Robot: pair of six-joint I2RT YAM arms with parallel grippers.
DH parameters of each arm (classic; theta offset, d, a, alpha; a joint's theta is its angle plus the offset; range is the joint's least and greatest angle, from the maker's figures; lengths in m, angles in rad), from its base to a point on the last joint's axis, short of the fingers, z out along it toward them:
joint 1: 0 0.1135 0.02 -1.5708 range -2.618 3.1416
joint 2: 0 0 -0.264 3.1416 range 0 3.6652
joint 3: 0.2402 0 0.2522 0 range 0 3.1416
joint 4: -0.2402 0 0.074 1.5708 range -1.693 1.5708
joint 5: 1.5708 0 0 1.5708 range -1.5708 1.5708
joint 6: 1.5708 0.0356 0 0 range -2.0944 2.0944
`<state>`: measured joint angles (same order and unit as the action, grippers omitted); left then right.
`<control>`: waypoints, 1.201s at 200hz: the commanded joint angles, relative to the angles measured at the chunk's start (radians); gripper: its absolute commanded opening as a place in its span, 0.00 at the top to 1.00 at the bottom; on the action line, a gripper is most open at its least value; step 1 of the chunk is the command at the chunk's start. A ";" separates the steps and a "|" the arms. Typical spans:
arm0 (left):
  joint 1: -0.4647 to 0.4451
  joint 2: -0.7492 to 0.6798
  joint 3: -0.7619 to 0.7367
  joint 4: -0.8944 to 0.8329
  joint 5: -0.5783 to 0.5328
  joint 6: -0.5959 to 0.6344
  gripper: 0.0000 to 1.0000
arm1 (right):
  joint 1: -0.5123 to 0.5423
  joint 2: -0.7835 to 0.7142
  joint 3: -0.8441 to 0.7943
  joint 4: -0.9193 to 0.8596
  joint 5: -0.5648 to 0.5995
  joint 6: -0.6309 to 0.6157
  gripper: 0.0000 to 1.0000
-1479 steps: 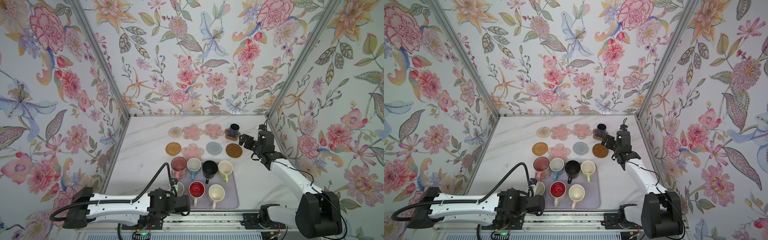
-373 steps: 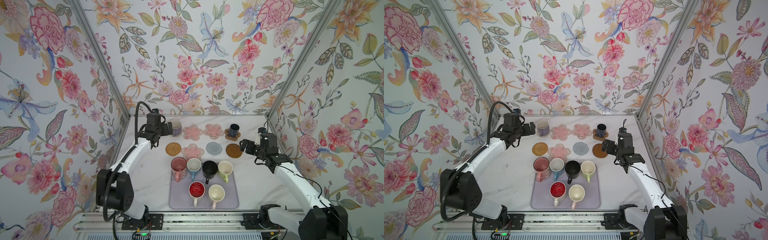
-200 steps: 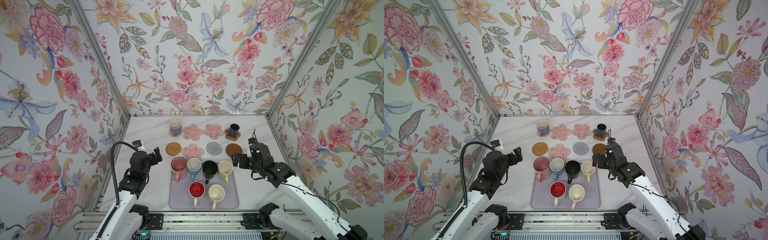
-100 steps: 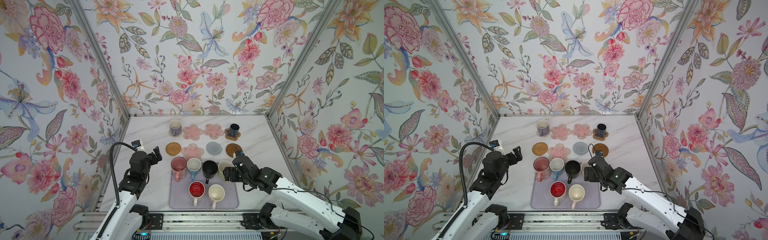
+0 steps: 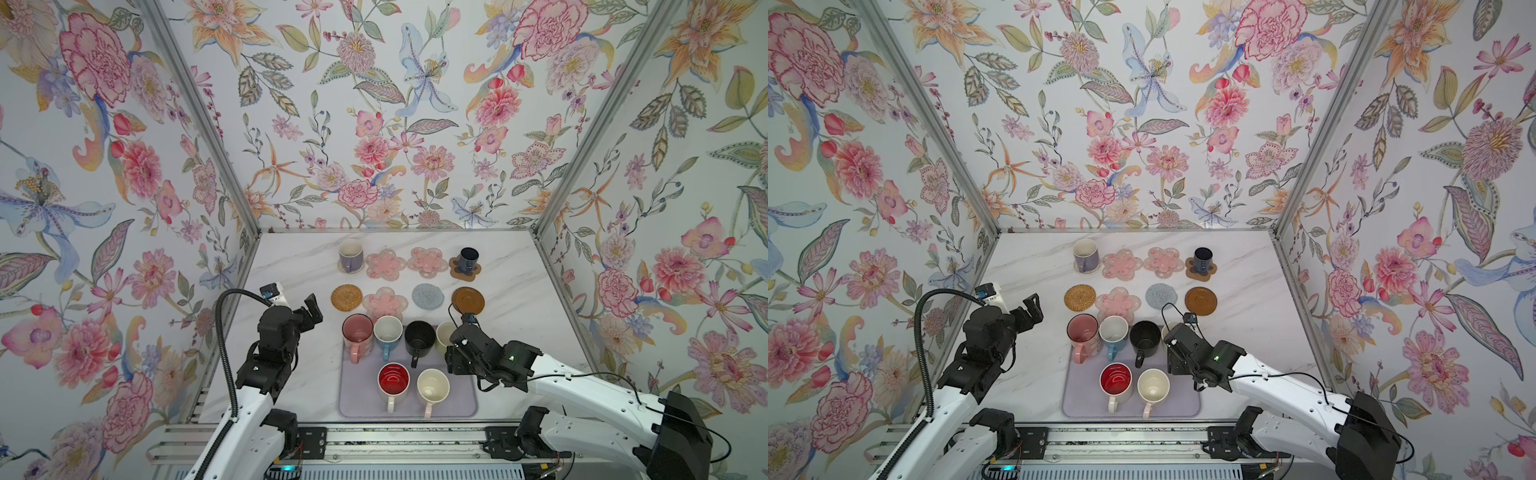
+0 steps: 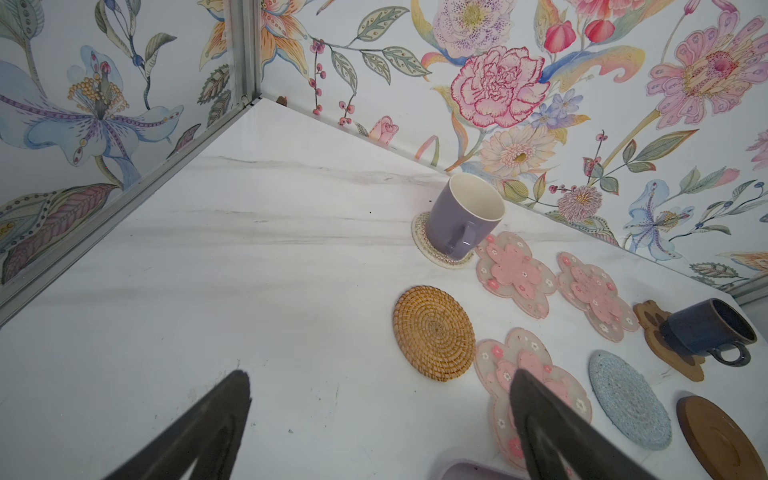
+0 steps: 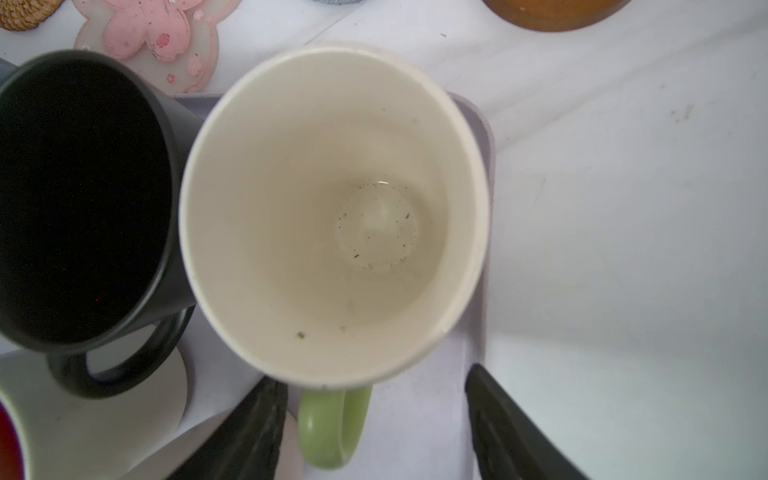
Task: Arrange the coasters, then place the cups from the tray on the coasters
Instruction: 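Lower the right gripper over the white mug with the green handle, then grasp the green-handled white mug by its rim with the right gripper and lift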
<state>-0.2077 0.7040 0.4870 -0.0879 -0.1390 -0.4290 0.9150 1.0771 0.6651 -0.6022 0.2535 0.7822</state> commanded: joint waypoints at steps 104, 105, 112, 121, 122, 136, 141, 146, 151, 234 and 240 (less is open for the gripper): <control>0.004 -0.008 -0.002 0.009 0.003 -0.027 0.01 | 0.060 0.127 0.008 0.069 0.065 -0.071 0.69; 0.004 -0.009 -0.003 0.009 0.004 -0.027 0.01 | 0.060 0.128 0.008 0.070 0.066 -0.072 0.69; 0.004 -0.007 -0.002 0.008 0.004 -0.027 0.01 | 0.060 0.130 0.010 0.068 0.068 -0.075 0.72; 0.004 -0.006 0.002 0.002 0.005 -0.028 0.01 | 0.061 0.133 0.014 0.064 0.064 -0.079 0.74; 0.004 -0.006 0.002 0.002 0.005 -0.029 0.01 | 0.062 0.133 0.015 0.064 0.064 -0.080 0.74; 0.005 -0.008 -0.001 0.001 0.007 -0.031 0.01 | 0.063 0.132 0.017 0.063 0.065 -0.085 0.77; 0.004 -0.010 -0.003 0.004 0.008 -0.031 0.01 | 0.063 0.131 0.018 0.063 0.068 -0.084 0.79; 0.004 -0.009 -0.004 0.004 0.009 -0.031 0.01 | 0.062 0.130 0.017 0.062 0.071 -0.085 0.81; 0.006 -0.011 -0.003 0.004 0.009 -0.029 0.01 | 0.061 0.131 0.019 0.063 0.073 -0.087 0.82; 0.006 -0.036 -0.016 -0.012 -0.004 -0.031 0.01 | 0.054 0.078 0.062 0.017 0.095 -0.122 1.00; 0.004 -0.038 -0.019 -0.013 -0.004 -0.034 0.01 | 0.051 0.070 0.067 0.014 0.094 -0.123 1.00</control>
<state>-0.2077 0.6830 0.4843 -0.0887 -0.1360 -0.4541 0.9691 1.1915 0.6807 -0.5739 0.3206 0.6804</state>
